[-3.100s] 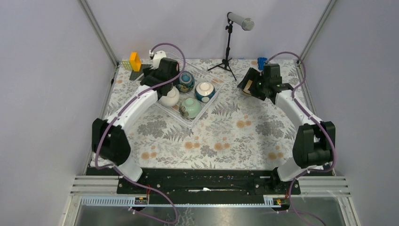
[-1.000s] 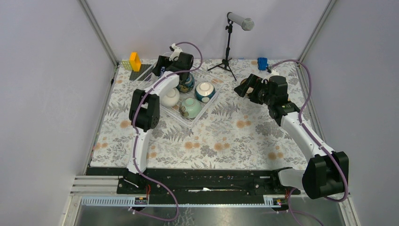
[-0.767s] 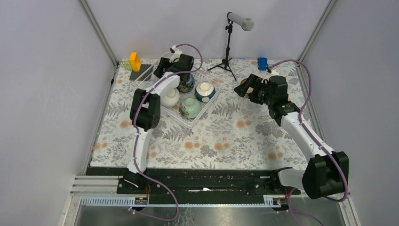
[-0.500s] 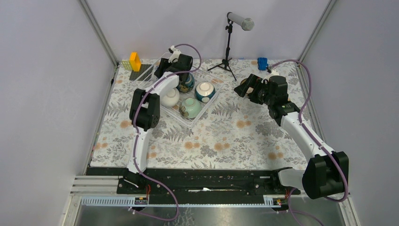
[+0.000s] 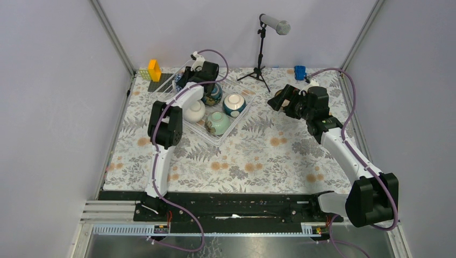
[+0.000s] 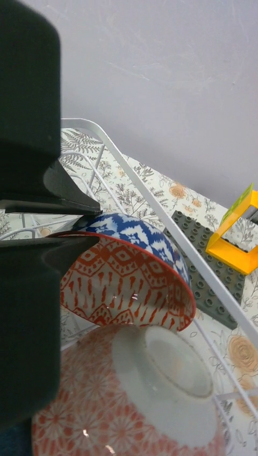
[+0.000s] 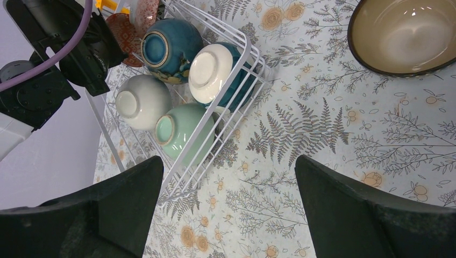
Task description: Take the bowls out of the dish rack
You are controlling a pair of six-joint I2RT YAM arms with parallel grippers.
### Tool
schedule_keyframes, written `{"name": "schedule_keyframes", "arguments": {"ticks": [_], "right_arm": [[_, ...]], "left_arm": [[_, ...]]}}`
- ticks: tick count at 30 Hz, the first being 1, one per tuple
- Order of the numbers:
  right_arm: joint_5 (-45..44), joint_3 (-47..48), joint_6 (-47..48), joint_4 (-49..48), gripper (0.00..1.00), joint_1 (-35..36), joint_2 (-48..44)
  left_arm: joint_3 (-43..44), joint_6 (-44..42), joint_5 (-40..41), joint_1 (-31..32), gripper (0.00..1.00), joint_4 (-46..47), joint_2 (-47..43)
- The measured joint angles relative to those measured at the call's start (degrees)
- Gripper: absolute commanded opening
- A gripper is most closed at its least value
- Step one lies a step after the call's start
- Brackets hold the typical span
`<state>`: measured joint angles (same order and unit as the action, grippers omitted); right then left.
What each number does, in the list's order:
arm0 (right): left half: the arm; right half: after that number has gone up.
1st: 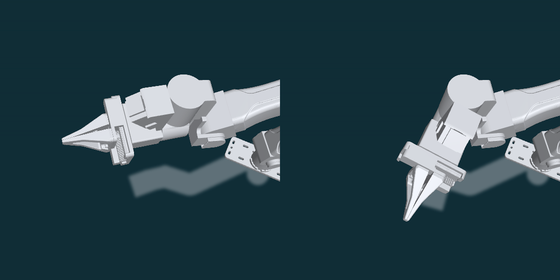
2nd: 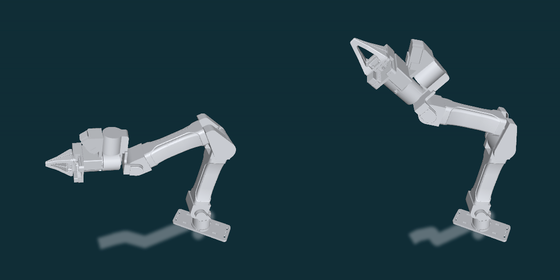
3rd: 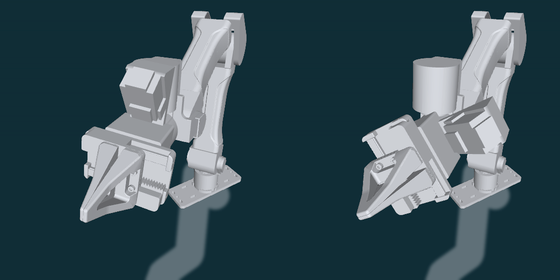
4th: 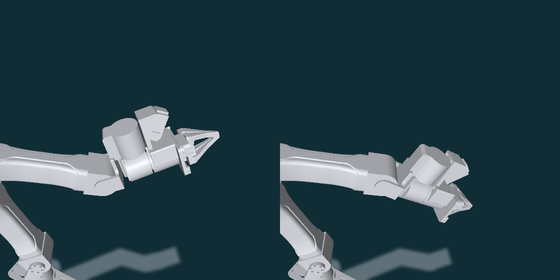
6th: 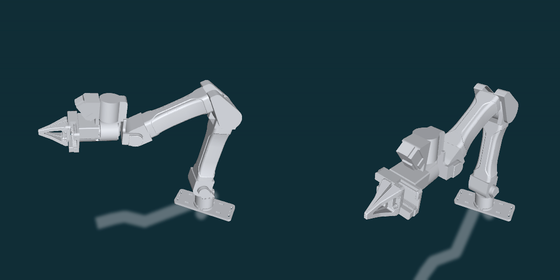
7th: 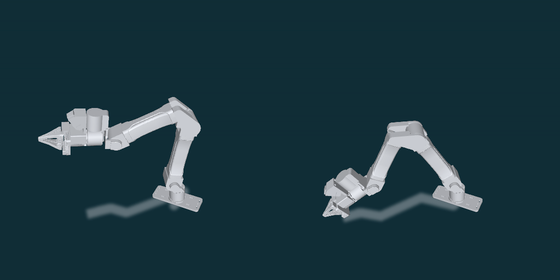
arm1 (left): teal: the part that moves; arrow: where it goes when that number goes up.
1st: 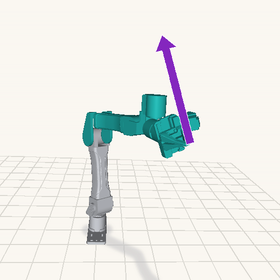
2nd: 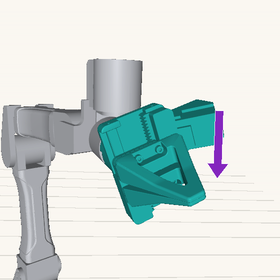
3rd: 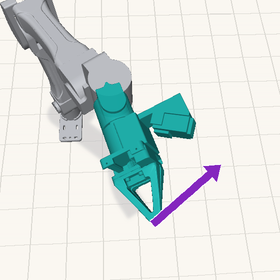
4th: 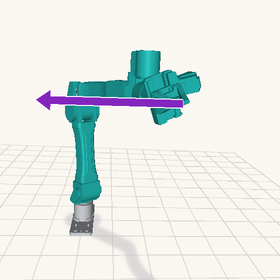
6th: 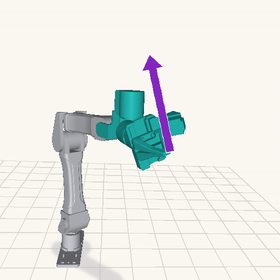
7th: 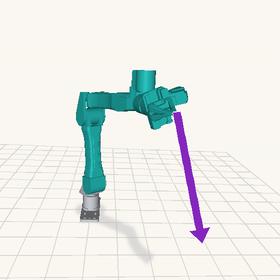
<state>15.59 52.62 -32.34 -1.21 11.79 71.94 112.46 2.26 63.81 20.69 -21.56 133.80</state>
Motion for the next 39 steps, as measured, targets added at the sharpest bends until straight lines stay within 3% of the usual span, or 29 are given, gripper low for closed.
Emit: {"name": "schedule_keyframes", "arguments": {"ticks": [5, 11, 14, 17, 20, 23, 26, 31, 39], "right_arm": [[0.0, 0.0, 0.0, 0.0, 1.00, 0.0, 0.0], [0.1, 0.0, 0.0, 0.0, 1.00, 0.0, 0.0], [0.0, 0.0, 0.0, 0.0, 1.00, 0.0, 0.0], [0.0, 0.0, 0.0, 0.0, 1.00, 0.0, 0.0], [0.0, 0.0, 0.0, 0.1, 0.99, 0.0, 0.0], [0.0, 0.0, 0.0, 0.2, 1.00, 0.0, 0.0], [0.0, 0.0, 0.0, 0.3, 1.00, 0.0, 0.0], [0.0, 0.0, 0.4, 0.5, 0.99, 0.0, 0.0], [0.0, 0.0, 0.5, 0.5, 1.00, 0.0, 0.0]], "left_arm": [[0.0, -1.0, 1.8, -0.1, 0.00, 2.3, 0.2], [-0.9, -4.3, 4.3, 0.2, 0.00, 5.5, 0.3], [-3.4, -9.7, 7.5, 0.4, 0.00, 11.5, 0.3], [-8.8, -22.3, 12.3, 0.6, 0.00, 26.4, 0.2], [-15.5, -49.0, 15.9, 0.5, 0.00, 57.5, 1.0], [-10.5, -75.5, 20.2, 0.4, 0.00, 81.7, 5.3], [-6.5, -89.9, 23.1, 0.4, 0.00, 94.1, 6.8], [-5.4, -99.7, 25.0, 0.7, 0.00, 103.1, 6.7], [-7.1, -99.6, 25.0, 2.0, 0.00, 105.2, 1.9]]}}
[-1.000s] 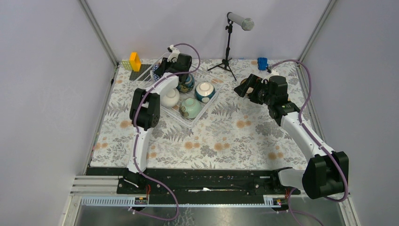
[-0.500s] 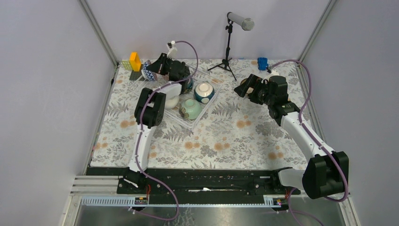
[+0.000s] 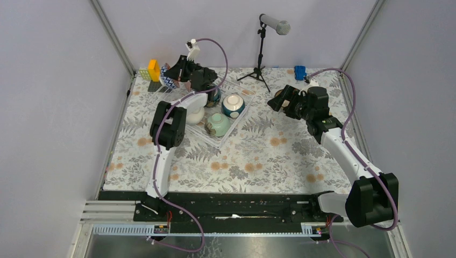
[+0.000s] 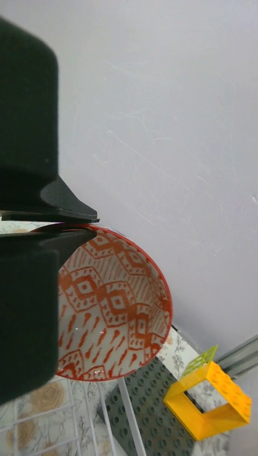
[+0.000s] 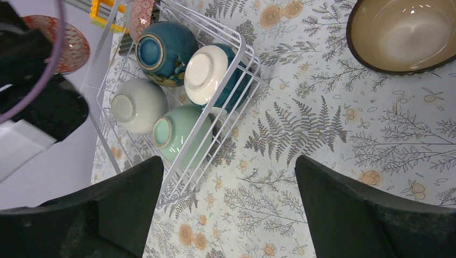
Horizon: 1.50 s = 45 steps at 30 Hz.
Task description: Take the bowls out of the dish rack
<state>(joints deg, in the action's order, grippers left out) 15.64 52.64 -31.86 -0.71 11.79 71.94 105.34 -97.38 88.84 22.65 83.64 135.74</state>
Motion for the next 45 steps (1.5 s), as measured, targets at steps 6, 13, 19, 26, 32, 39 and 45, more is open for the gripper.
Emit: {"name": "schedule_keyframes", "arguments": {"ticks": [6, 13, 19, 26, 32, 39, 45], "right_arm": [[0.0, 0.0, 0.0, 0.0, 1.00, 0.0, -0.2], [0.1, 0.0, 0.0, 0.4, 1.00, 0.0, -1.9], [1.4, 0.0, 0.1, 2.1, 0.99, 0.0, -3.3], [4.1, 0.0, 0.1, 2.8, 0.98, 0.0, -3.5], [6.7, 0.0, 0.2, 3.0, 0.93, 0.0, -4.1], [8.9, 0.5, 0.7, 3.9, 0.87, 1.0, -4.1], [8.9, 3.8, 2.1, 6.1, 0.87, 4.8, -4.0]], "left_arm": [[-12.6, 12.4, 0.0, 4.6, 0.00, 0.5, -15.3], [-23.0, 27.3, -1.3, 14.3, 0.00, 1.7, -28.6], [-31.3, 33.9, -1.5, 19.8, 0.00, 1.6, -30.3], [-42.3, 49.6, -6.1, 26.8, 0.00, -7.2, -37.7], [-45.8, 87.4, -26.0, 24.7, 0.00, -41.9, -54.2], [-41.2, 110.7, -46.3, 21.3, 0.00, -68.9, -55.0], [-37.9, 118.7, -57.7, 21.7, 0.00, -86.0, -50.4]]}}
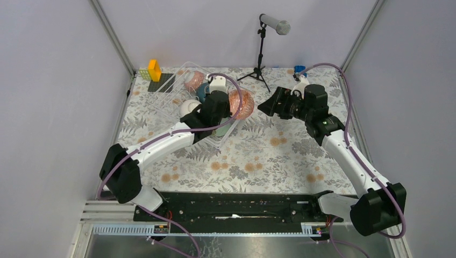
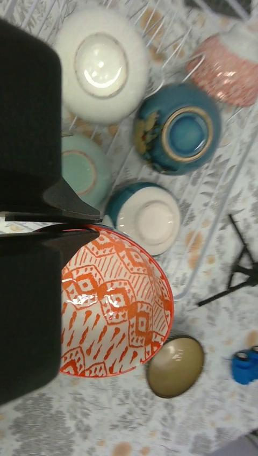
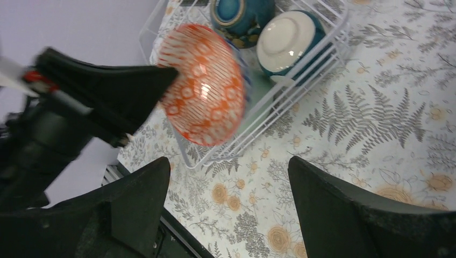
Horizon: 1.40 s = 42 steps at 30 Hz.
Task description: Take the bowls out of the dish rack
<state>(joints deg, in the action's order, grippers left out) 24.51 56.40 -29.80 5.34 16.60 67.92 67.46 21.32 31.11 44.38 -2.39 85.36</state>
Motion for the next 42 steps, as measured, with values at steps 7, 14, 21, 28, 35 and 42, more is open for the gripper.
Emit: {"name": "schedule_keyframes", "arguments": {"ticks": [7, 14, 21, 28, 35, 42], "right_arm": [[0.0, 6.2, 0.5, 0.1, 0.87, 4.1, 3.4], [-7.8, 9.9, 2.6, 5.7, 0.56, 7.6, 9.7], [-17.3, 10.5, 4.5, 13.1, 0.56, 9.9, 11.1], [-22.1, 10.6, 6.3, 15.8, 0.67, 9.6, 11.1], [-22.6, 12.6, 7.1, 16.7, 0.62, 9.6, 11.1], [-22.6, 12.7, 7.1, 17.2, 0.53, 9.6, 11.9]], "left_arm": [[1.1, 4.1, -7.9, 0.0, 0.00, -8.5, 1.2], [3.0, 5.2, -12.2, 0.8, 0.00, -8.9, 1.8], [4.2, 5.5, -13.5, 2.0, 0.00, -10.2, 4.1], [4.7, 5.6, -13.5, 2.0, 0.00, -11.5, 4.8], [6.5, 5.7, -13.4, 2.0, 0.00, -11.8, 4.9], [6.5, 5.7, -14.4, 2.1, 0.00, -11.9, 4.9]]}}
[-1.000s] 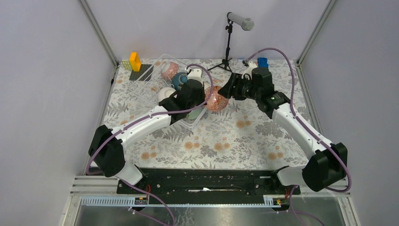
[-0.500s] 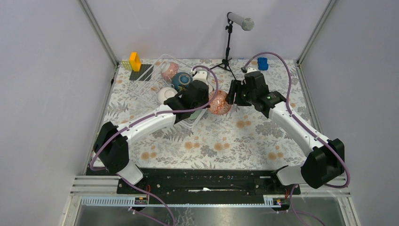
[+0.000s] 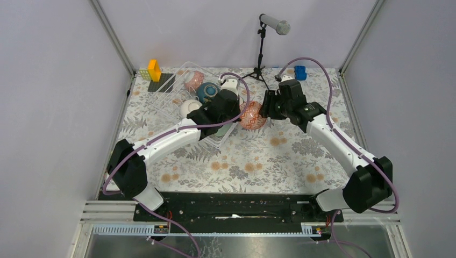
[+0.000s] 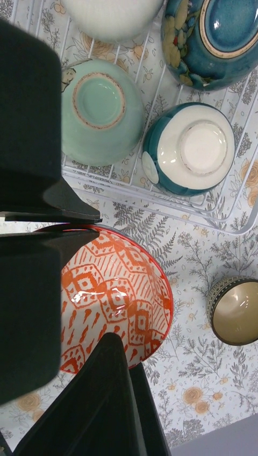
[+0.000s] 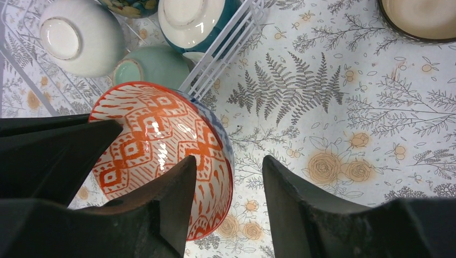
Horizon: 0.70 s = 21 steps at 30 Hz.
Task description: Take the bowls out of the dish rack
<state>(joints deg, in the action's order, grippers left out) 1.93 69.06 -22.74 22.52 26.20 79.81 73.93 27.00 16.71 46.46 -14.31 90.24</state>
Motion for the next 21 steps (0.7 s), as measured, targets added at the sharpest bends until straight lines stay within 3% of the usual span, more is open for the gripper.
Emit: {"name": "schedule_keyframes", "arguments": {"ticks": [9, 10, 15, 19, 21], "right_arm": [[-0.8, 0.0, 0.0, 1.6, 0.05, 0.0, 1.3], [-1.1, 0.0, 0.3, 2.2, 0.00, 0.0, 1.3], [-3.0, 0.4, 0.6, 3.9, 0.00, 0.3, 1.5], [-9.1, 0.4, 0.3, 5.7, 0.00, 0.0, 2.1], [-11.8, 0.4, 0.1, 6.2, 0.00, -0.2, 2.3]], "left_arm": [[0.0, 0.1, -3.1, 0.1, 0.00, 1.3, 0.0], [0.0, 0.0, -3.3, 0.1, 0.04, 1.6, 0.0], [-0.1, -0.2, -4.3, 0.0, 0.40, 2.4, -0.1], [-0.6, 0.4, -5.0, 0.1, 0.61, 4.0, -2.0], [-1.1, 0.4, -5.1, 0.1, 0.64, 4.9, -3.4]]}}
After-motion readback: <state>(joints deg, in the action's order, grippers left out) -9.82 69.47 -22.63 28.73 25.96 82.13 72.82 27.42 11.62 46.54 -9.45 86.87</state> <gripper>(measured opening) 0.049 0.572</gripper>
